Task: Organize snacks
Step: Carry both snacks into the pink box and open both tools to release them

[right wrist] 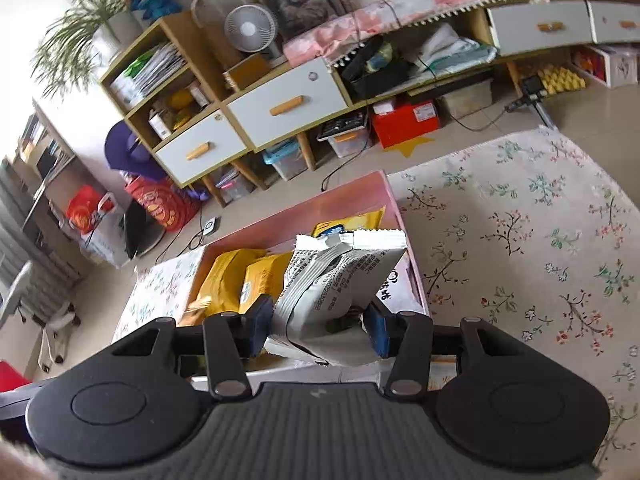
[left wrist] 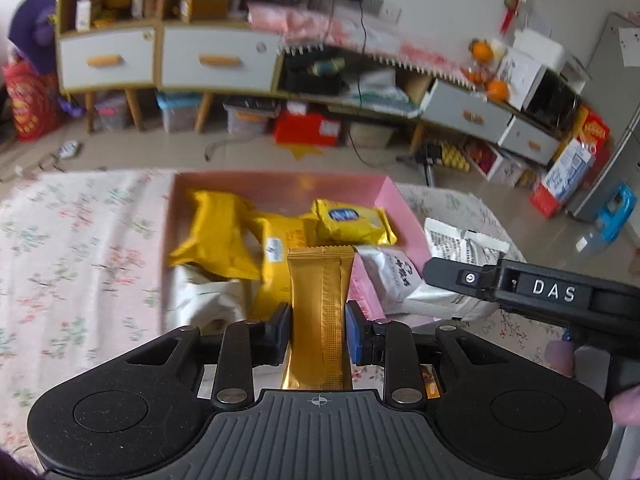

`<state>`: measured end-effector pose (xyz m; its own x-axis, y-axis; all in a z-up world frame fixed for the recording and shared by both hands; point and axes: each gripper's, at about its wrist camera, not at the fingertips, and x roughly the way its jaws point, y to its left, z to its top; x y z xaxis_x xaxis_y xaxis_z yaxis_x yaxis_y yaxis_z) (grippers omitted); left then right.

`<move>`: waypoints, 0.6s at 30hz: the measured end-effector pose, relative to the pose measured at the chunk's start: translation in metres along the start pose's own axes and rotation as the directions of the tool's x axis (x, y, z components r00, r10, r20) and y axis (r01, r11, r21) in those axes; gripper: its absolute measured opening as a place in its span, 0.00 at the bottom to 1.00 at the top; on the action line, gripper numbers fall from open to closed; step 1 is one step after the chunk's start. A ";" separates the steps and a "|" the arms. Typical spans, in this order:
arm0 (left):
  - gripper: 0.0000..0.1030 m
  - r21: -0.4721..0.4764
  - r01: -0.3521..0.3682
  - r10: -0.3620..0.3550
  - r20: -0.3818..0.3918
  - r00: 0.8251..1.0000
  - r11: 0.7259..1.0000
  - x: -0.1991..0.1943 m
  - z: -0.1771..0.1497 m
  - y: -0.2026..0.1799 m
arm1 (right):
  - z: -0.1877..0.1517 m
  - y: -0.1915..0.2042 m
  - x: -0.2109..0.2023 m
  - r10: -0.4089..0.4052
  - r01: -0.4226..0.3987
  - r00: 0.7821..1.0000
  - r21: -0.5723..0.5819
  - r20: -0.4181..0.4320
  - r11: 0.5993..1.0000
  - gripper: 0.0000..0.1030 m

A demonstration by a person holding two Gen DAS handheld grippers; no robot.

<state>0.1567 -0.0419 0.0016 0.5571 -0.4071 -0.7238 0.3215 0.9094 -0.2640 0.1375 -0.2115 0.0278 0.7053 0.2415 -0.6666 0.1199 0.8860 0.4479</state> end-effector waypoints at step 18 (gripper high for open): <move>0.25 0.080 -0.064 0.065 -0.013 0.998 0.995 0.054 0.008 0.005 | -0.008 -0.007 0.023 -0.018 0.022 0.999 0.102 -0.038 0.995 0.44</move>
<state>0.1943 -0.0598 -0.0337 0.5667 -0.3456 -0.7480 0.3455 0.9238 -0.1650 0.1472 -0.2093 0.0047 0.6760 0.2401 -0.6967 0.2057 0.8464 0.4913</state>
